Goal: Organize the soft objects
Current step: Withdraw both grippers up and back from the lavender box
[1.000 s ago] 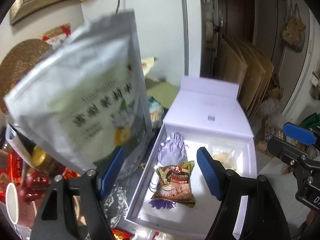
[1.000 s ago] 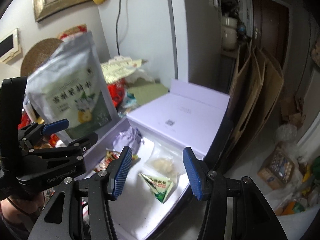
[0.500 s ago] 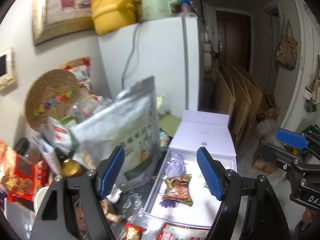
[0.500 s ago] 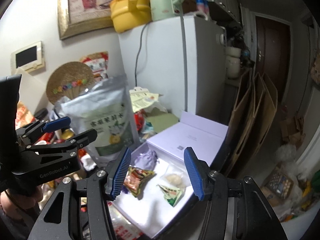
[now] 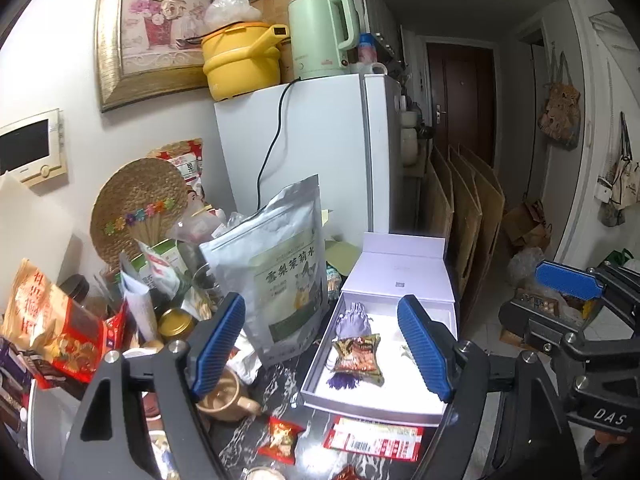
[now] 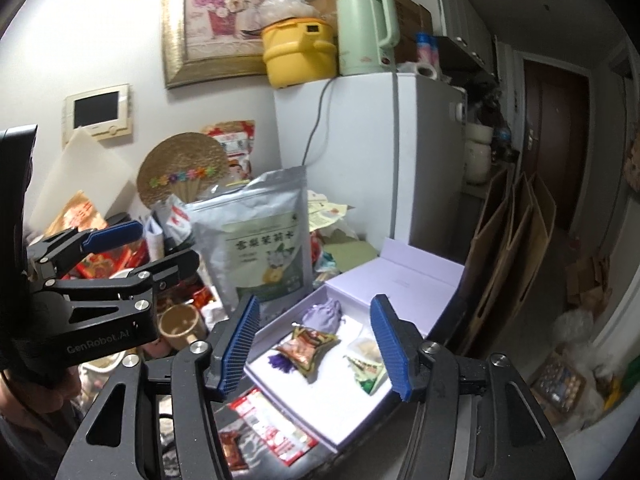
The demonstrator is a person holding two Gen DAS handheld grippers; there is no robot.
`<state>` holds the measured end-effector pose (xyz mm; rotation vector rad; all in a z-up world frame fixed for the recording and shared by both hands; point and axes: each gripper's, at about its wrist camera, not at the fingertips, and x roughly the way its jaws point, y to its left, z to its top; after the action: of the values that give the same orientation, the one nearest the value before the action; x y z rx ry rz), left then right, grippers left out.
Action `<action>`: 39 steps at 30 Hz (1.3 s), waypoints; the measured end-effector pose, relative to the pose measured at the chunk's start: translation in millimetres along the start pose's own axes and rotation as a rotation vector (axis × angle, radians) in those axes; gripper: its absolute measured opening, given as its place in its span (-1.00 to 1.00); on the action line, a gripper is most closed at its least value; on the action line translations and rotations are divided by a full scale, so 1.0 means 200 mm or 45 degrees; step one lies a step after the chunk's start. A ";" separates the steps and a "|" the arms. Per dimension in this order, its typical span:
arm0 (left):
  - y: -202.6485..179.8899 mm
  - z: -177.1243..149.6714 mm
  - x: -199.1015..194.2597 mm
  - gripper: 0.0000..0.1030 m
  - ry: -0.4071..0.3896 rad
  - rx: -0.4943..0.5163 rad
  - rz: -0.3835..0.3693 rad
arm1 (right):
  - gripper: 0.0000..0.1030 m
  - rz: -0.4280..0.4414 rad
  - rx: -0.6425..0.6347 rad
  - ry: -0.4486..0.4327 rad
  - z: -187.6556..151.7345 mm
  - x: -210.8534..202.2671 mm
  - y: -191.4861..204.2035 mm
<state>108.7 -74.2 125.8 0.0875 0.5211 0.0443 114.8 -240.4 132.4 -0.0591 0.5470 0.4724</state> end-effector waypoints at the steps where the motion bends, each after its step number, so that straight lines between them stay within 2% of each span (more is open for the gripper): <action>1: 0.01 -0.01 -0.02 0.53 -0.002 -0.002 -0.002 | 0.16 0.000 -0.008 -0.006 -0.01 -0.02 0.02; 4: 0.02 -0.06 -0.07 0.57 0.007 -0.019 -0.016 | 0.20 -0.002 -0.039 -0.022 -0.05 -0.07 0.07; 5: 0.04 -0.07 -0.09 0.59 0.015 -0.030 -0.025 | 0.32 0.002 -0.044 -0.024 -0.06 -0.08 0.09; 7: 0.05 -0.10 -0.11 0.59 0.028 -0.045 -0.032 | 0.43 0.024 -0.044 -0.033 -0.09 -0.11 0.12; 20: 0.18 -0.38 -0.25 0.59 0.091 -0.076 -0.013 | 0.47 0.129 -0.049 -0.006 -0.31 -0.16 0.30; 31: 0.21 -0.60 -0.24 0.59 0.173 -0.078 -0.019 | 0.47 0.238 0.007 0.134 -0.55 -0.01 0.37; 39: 0.15 -0.76 -0.16 0.59 0.254 -0.043 -0.083 | 0.47 0.253 0.046 0.227 -0.72 0.09 0.36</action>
<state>3.9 -36.2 12.6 0.0328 0.7219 -0.0021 26.3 -194.3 5.6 -0.0123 0.7399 0.6548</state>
